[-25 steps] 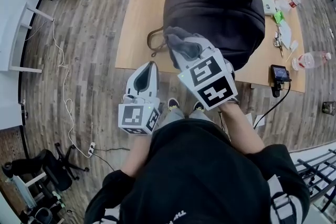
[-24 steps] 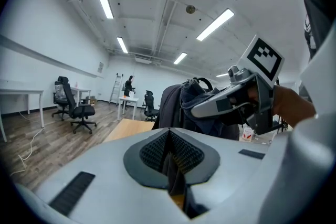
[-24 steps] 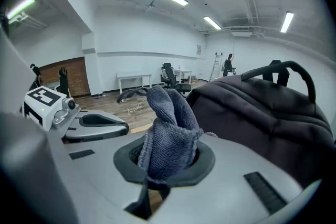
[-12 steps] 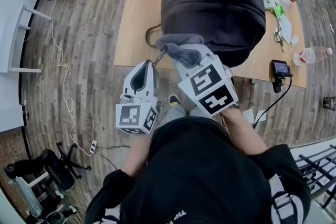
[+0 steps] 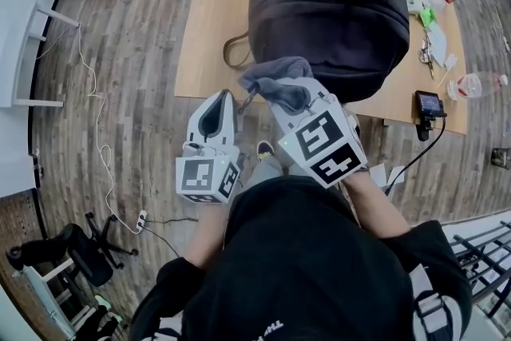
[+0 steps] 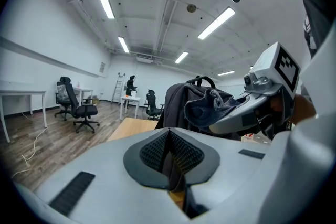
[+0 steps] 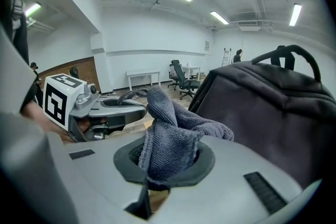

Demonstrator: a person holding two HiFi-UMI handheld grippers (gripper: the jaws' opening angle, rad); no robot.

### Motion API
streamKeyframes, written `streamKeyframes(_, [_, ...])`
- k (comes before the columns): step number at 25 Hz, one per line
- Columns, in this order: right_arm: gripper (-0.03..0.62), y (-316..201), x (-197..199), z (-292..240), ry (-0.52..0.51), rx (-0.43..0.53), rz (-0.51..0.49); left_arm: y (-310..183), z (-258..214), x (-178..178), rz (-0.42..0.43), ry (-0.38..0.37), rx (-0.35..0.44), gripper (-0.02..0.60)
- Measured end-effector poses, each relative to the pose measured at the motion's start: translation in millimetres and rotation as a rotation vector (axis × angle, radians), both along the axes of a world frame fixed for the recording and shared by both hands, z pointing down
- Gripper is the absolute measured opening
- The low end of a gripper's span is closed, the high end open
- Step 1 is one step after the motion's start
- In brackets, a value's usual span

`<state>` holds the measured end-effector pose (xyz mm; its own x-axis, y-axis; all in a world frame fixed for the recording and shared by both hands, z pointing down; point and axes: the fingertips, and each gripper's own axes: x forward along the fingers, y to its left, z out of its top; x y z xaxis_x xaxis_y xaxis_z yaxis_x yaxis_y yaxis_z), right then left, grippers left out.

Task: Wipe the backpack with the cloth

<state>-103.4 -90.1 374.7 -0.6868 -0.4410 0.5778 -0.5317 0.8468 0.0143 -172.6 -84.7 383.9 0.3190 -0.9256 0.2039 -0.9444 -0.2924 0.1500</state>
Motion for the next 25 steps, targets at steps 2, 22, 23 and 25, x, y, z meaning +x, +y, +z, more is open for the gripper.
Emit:
streamKeyframes(2, [0.04, 2, -2, 1, -0.003, -0.004, -0.008, 0, 1, -1, -0.002, 0.0, -0.002, 0.017])
streamKeyframes(22, [0.04, 11, 45, 218, 0.128, -0.045, 0.155, -2, 4, -8, -0.024, -0.001, -0.011, 0.015])
streamKeyframes(23, [0.04, 9, 58, 218, 0.092, -0.06, 0.208, -2, 4, -9, -0.023, -0.002, -0.012, 0.017])
streamKeyframes(25, [0.04, 6, 88, 219, 0.04, -0.083, 0.312, -2, 5, -9, -0.017, -0.002, -0.015, 0.017])
